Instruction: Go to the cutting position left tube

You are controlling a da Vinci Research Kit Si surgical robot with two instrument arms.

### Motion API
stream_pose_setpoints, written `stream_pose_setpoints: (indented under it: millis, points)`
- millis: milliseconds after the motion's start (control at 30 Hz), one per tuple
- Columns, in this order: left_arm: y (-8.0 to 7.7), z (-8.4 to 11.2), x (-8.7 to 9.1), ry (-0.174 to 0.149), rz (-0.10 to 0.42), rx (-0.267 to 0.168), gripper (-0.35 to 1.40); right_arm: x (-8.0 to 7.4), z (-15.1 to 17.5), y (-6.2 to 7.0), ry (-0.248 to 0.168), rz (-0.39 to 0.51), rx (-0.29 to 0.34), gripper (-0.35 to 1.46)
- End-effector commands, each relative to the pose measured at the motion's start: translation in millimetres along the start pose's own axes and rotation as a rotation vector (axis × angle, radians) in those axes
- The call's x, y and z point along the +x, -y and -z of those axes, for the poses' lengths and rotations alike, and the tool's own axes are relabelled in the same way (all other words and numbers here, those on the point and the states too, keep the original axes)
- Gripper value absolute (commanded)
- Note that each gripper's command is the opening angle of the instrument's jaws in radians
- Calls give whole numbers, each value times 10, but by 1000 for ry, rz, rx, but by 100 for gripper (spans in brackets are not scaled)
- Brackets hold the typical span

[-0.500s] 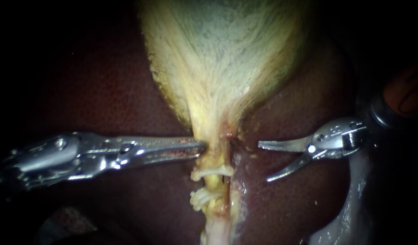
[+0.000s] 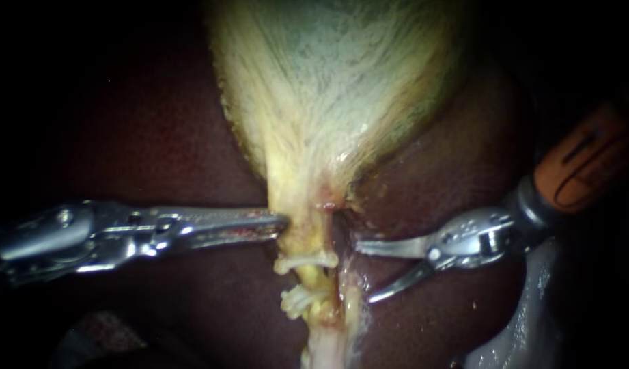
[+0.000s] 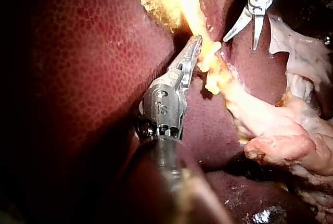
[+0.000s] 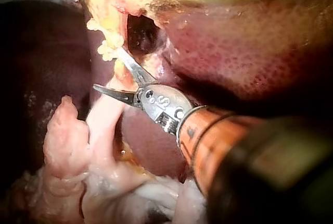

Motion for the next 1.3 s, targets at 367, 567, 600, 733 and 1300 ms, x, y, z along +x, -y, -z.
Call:
stream_pose_setpoints:
  millis: [367, 567, 600, 733, 1300]
  points:
    - [1, 5, 0, 1, 2, -2, -35, -3, -31, -8, 29, -26, 40, 130]
    - [4, 6, -1, 1, 2, -3, -35, -12, -32, -15, 65, -32, 28, 130]
    - [5, 7, -2, 1, 2, -3, -35, -13, -33, -17, 71, -31, 28, 130]
    - [8, 9, -3, 1, 2, -4, -35, -19, -31, -23, 97, -31, 7, 128]
    - [18, 11, -7, 2, 3, -7, -35, -16, -48, -35, 134, -37, -19, 128]
